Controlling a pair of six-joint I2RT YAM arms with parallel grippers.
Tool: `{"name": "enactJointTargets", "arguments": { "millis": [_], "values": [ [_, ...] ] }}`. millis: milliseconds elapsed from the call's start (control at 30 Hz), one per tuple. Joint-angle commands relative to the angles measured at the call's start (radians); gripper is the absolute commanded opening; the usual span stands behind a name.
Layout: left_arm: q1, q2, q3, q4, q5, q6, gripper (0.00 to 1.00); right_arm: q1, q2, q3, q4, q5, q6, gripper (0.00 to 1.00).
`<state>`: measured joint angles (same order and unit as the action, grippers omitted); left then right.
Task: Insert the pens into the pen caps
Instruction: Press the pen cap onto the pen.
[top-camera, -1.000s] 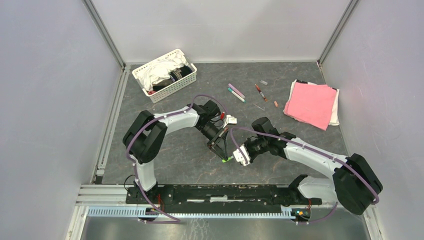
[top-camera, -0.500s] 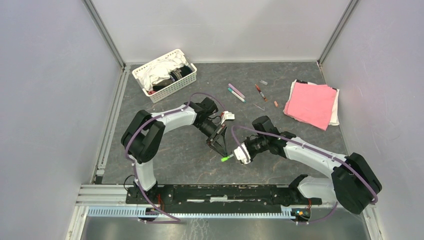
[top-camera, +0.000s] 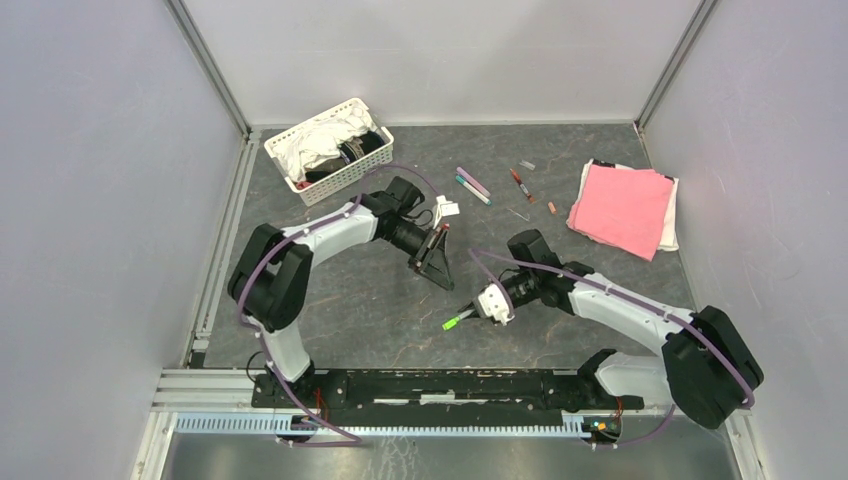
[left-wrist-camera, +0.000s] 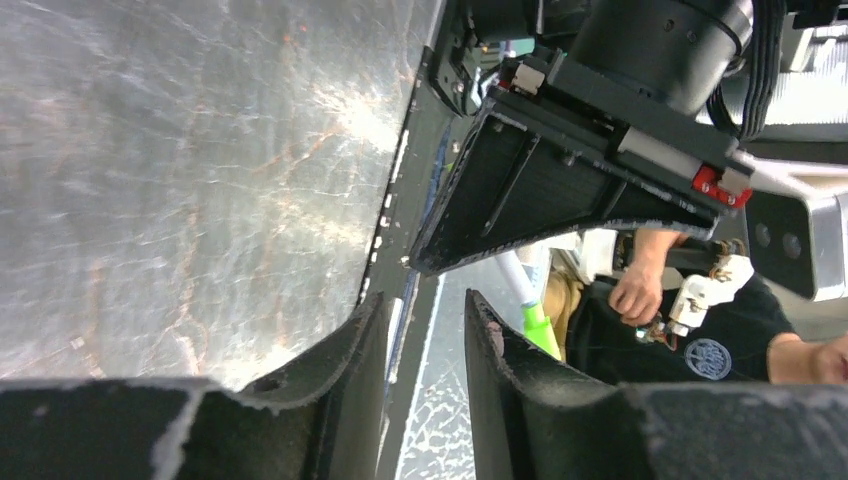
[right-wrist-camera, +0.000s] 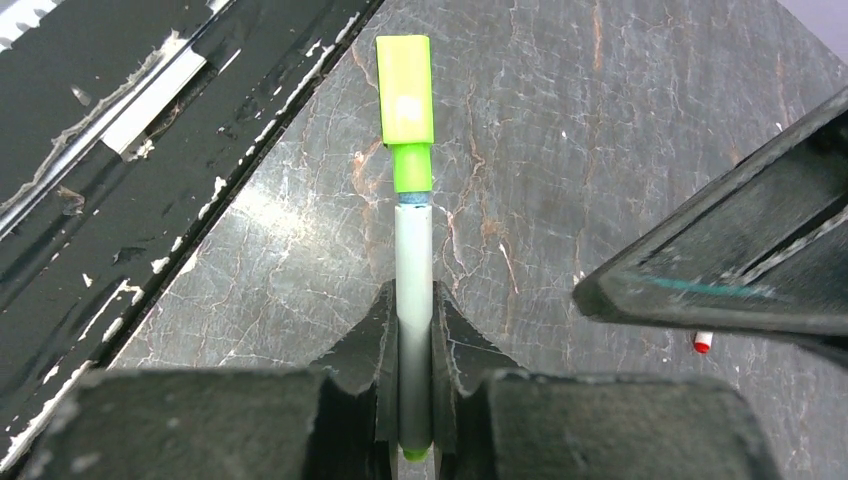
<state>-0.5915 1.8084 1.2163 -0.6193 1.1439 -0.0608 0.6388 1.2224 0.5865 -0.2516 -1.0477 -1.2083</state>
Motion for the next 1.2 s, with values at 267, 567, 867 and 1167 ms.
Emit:
{"name": "enactJointTargets", "arguments": {
  "millis": [267,567,867,1167],
  "values": [
    [0.145,-0.567,-0.233,0.722,-0.447,-0.381,0.58,-0.151,-0.041,0.014,0.140,-0.236,0.273,0.00],
    [0.145,-0.889,-0.458,1.070,-0.723,-0.449,0.85,-0.200,-0.051,0.064,0.374,-0.180,0.733,0.00],
    [0.145,-0.944,-0.644,1.466,-0.643,-0.689,1.00,-0.204,-0.030,0.224,0.434,-0.160,1.087,0.00],
    [0.118,-0.888,-0.660,1.669,-0.640,-0.832,1.00,-0.206,-0.023,0.204,0.853,-0.122,1.612,0.00]
  ]
}}
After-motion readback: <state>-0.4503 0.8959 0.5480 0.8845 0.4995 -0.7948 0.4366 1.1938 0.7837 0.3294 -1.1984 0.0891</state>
